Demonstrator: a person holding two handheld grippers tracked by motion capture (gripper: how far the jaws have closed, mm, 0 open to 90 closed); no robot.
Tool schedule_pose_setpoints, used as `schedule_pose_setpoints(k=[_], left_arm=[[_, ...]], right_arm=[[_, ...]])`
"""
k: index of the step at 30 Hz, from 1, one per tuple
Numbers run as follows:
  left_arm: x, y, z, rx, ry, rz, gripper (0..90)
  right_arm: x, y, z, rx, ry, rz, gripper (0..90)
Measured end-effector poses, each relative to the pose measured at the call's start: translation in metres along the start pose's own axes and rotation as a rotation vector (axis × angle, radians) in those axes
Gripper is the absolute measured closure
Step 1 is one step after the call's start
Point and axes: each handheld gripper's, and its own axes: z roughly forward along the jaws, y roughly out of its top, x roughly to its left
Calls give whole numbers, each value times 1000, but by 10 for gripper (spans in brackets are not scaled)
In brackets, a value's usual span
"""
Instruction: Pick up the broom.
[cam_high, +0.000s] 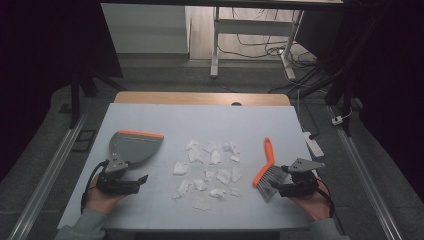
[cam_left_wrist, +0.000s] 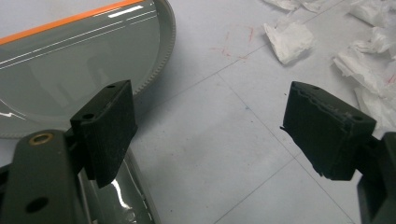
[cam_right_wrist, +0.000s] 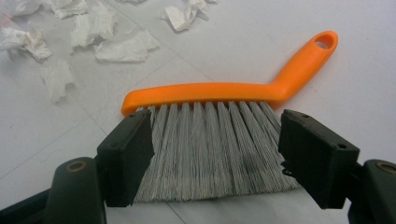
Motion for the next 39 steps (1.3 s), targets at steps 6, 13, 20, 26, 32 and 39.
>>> schedule_pose_setpoints(k=[6, 13, 20, 26, 32, 39], left_arm=[[-1, 0, 1, -1, 0, 6, 181], [-2, 1, 2, -2, -19, 26, 182], [-8, 7, 3, -5, -24, 34, 181], [-10, 7, 3, 2, -22, 54, 180], [-11, 6, 2, -5, -26, 54, 181], [-9, 6, 3, -6, -25, 47, 181]], right_arm=[[1, 1, -1, 1, -3, 2, 269], [1, 6, -2, -7, 1, 4, 270], [1, 12, -3, -11, 2, 21, 279], [0, 25, 0, 5, -19, 46, 291], [-1, 52, 5, 63, -56, 79, 297], [-7, 76, 22, 143, -62, 99, 296]])
